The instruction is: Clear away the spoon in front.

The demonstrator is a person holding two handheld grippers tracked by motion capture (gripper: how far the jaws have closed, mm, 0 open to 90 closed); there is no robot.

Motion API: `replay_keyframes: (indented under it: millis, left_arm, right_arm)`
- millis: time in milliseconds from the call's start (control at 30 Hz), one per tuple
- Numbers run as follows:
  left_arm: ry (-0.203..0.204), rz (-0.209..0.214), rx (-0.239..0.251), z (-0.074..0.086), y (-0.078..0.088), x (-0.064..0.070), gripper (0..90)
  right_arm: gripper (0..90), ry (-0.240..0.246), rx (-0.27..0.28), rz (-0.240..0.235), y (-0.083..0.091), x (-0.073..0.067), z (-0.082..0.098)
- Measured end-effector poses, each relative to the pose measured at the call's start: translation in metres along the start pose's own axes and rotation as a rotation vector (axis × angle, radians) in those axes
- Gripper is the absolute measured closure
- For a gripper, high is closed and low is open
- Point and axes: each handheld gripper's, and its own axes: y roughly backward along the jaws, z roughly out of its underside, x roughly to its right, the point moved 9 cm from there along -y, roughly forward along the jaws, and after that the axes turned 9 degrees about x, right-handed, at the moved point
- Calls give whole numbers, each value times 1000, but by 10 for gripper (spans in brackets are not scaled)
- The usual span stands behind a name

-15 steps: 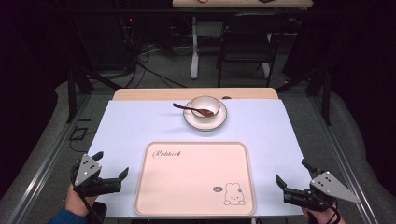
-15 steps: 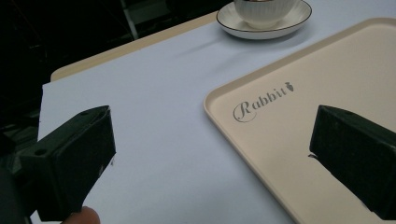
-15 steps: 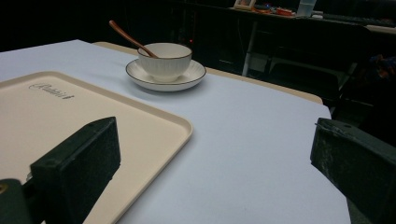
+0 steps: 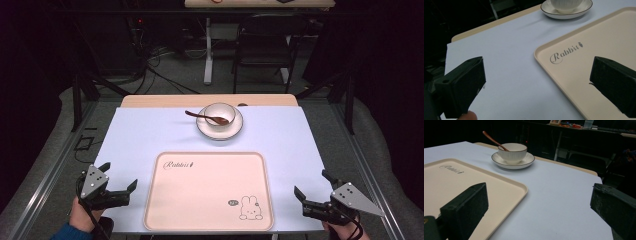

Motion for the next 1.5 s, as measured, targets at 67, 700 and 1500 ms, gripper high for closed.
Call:
replay_keyframes:
  millis: [67, 700, 1500]
  left_arm:
    - [-2, 3, 3, 0, -1, 0, 1]
    - [44, 32, 24, -17, -22, 15, 0]
    - [53, 66, 54, -43, -78, 36, 3]
  right_arm:
    - [8, 0, -1, 1, -1, 0, 0]
    - [9, -3, -6, -5, 0, 0, 1]
    - [9, 0, 1, 10, 5, 2, 1]
